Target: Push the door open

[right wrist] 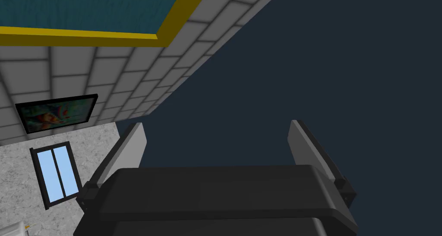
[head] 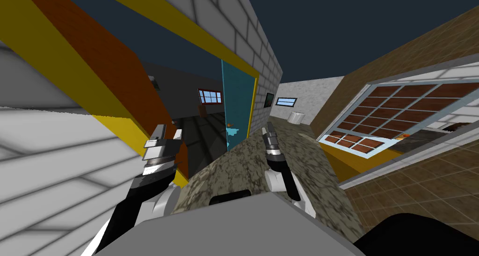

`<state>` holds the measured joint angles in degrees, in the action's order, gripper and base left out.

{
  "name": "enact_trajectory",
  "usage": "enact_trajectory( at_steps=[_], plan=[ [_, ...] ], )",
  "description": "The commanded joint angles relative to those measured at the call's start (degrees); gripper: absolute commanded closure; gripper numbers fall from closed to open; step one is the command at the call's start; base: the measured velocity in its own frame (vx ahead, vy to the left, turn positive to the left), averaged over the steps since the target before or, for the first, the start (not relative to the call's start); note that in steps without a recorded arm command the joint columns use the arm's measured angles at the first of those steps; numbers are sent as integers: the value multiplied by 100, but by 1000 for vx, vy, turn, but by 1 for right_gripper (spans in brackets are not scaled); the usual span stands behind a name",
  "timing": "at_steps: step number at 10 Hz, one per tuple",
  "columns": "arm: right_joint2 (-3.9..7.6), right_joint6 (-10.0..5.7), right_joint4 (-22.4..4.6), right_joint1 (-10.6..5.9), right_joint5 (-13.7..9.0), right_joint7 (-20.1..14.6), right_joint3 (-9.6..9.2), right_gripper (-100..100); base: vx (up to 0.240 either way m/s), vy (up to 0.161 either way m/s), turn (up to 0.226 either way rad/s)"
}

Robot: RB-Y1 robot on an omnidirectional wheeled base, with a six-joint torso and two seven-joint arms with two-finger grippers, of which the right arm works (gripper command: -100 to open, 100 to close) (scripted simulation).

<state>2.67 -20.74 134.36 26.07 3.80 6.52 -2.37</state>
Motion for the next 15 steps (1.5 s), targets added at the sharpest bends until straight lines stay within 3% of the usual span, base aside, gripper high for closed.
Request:
enact_trajectory(
  at_steps=[1, 8, 15],
  plan=[
    [24, -54, -190, -50, 38, -52, -17, -100, 79, -26, 42],
    [91, -255, -892, -235, 176, -246, -79, -100, 118, -9, 30],
    [150, -524, -1835, -482, 363, -505, -162, -100, 97, -18, 40]
  ],
)
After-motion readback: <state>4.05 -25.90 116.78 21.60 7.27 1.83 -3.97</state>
